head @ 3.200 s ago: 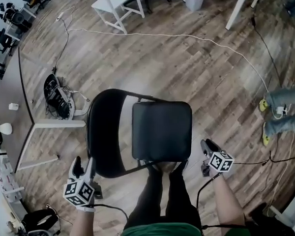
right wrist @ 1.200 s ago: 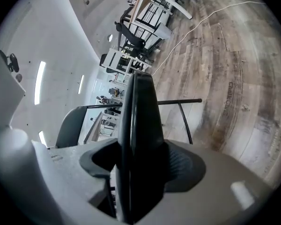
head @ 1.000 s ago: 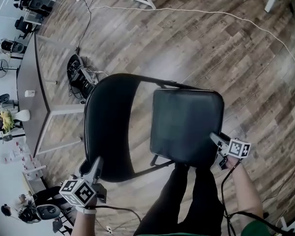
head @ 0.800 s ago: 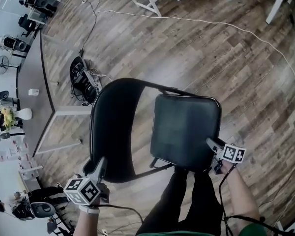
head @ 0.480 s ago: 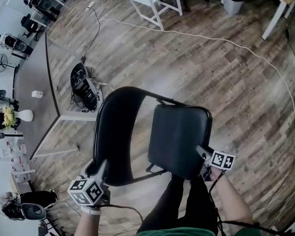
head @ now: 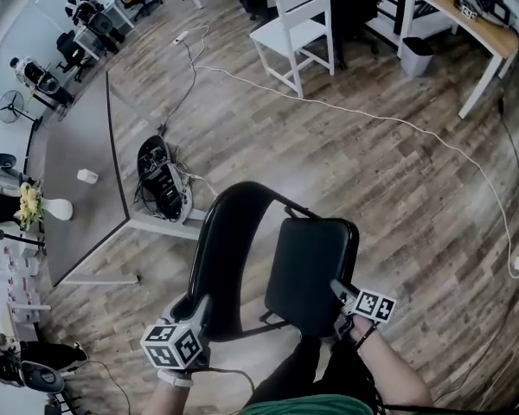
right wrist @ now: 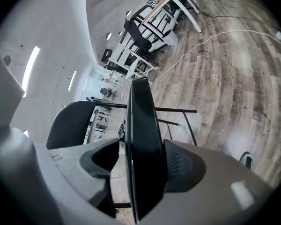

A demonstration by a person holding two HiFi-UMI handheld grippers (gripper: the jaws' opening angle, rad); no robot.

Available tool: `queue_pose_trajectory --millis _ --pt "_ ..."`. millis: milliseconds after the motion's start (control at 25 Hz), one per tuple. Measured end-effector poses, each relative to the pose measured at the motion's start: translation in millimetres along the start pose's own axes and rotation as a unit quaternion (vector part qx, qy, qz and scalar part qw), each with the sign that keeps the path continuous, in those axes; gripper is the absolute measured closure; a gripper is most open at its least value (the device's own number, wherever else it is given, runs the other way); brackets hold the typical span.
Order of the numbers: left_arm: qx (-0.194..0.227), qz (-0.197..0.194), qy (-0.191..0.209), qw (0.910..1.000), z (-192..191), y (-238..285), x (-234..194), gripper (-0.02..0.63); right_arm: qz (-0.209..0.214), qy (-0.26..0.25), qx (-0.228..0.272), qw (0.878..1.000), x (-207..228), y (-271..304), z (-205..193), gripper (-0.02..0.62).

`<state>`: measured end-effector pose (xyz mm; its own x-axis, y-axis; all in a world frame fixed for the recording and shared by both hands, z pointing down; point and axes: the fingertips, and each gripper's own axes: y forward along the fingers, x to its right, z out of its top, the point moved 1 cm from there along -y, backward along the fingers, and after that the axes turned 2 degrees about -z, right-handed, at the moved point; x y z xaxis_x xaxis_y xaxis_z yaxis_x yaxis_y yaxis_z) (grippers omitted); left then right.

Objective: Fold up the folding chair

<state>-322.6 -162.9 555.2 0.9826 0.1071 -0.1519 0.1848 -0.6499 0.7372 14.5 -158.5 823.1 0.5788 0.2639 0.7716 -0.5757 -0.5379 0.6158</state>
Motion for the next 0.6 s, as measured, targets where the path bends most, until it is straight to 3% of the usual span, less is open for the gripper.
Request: queue_pose_trajectory --millis 600 --pt "0.034 -0.039 0.004 0.9986 22 -50 29 0.446 0.053 0.016 0.002 0.998 -139 23 -38 0.299"
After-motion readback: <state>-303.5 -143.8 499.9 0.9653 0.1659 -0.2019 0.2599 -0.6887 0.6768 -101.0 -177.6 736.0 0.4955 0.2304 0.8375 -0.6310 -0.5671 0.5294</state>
